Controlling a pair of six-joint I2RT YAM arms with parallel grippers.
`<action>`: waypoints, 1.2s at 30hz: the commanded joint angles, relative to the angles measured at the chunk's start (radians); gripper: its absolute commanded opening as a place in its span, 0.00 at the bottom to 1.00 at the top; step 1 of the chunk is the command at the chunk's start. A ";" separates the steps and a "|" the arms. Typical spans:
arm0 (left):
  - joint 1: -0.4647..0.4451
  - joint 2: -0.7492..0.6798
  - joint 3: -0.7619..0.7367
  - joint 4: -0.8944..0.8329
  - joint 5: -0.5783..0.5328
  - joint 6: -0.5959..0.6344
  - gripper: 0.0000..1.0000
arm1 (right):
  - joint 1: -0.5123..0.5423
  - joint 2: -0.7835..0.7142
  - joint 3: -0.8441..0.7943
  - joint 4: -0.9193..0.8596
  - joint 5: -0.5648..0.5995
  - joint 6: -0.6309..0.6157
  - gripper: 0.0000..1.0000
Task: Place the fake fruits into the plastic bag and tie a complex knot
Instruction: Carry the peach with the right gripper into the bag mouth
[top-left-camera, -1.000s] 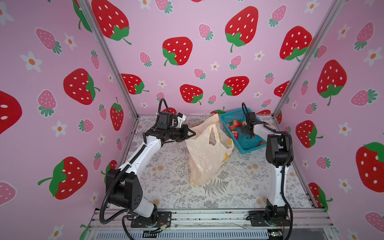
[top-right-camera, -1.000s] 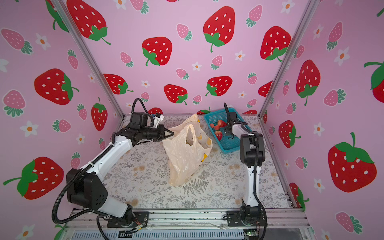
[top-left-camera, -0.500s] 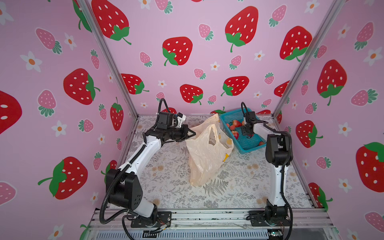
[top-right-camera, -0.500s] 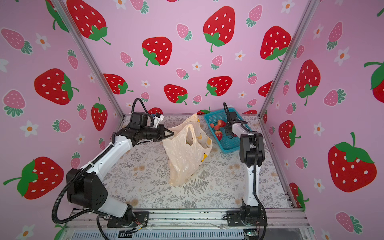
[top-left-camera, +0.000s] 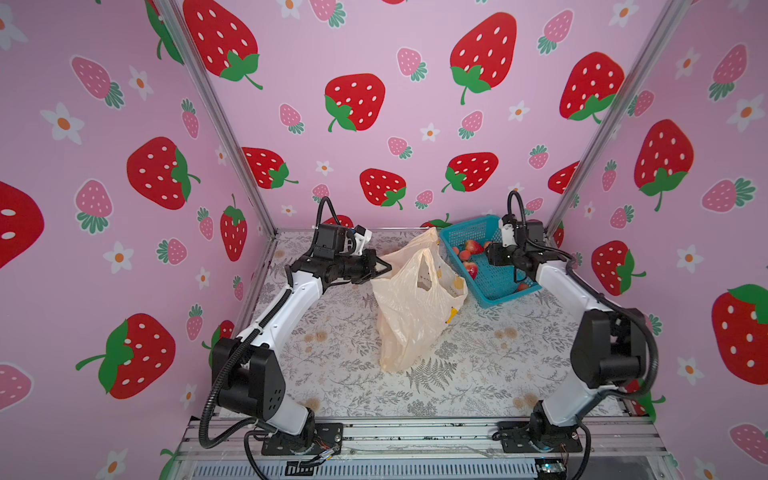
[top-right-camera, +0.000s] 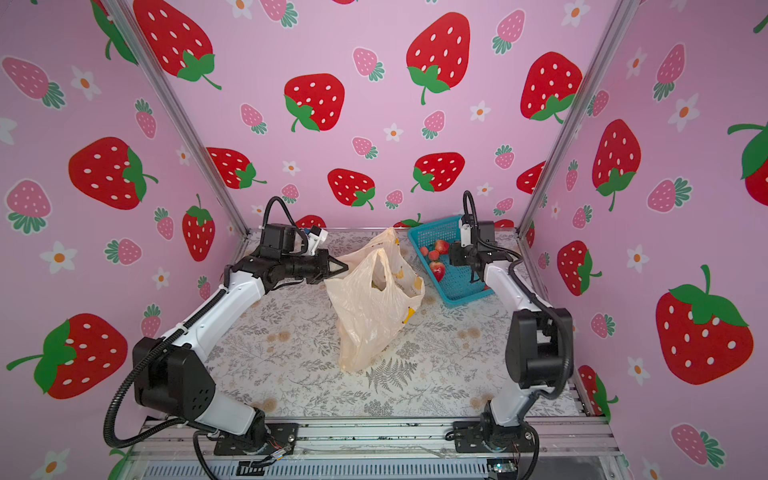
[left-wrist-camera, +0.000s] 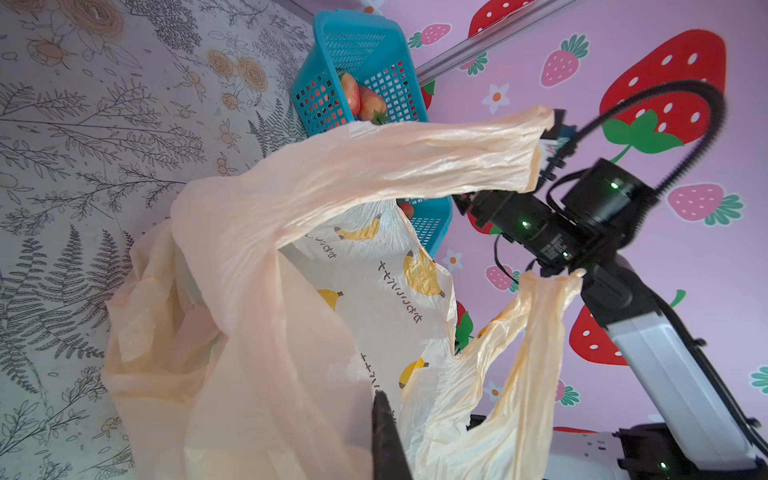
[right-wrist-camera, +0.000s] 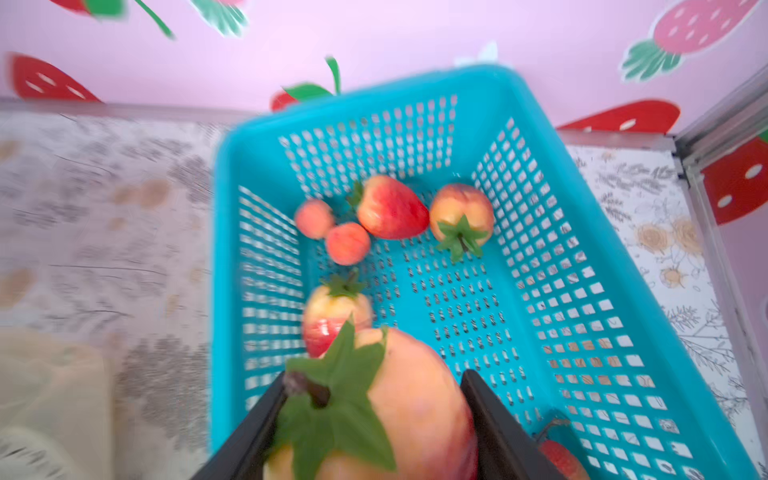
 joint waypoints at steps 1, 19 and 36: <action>-0.004 -0.018 -0.008 0.012 0.030 -0.006 0.00 | 0.042 -0.131 -0.111 0.148 -0.219 0.106 0.34; -0.013 -0.018 -0.010 0.010 0.019 0.003 0.00 | 0.369 -0.069 -0.208 0.234 -0.425 0.145 0.32; -0.012 -0.009 -0.011 0.011 0.023 0.007 0.00 | 0.497 -0.044 -0.334 0.225 -0.467 0.138 0.46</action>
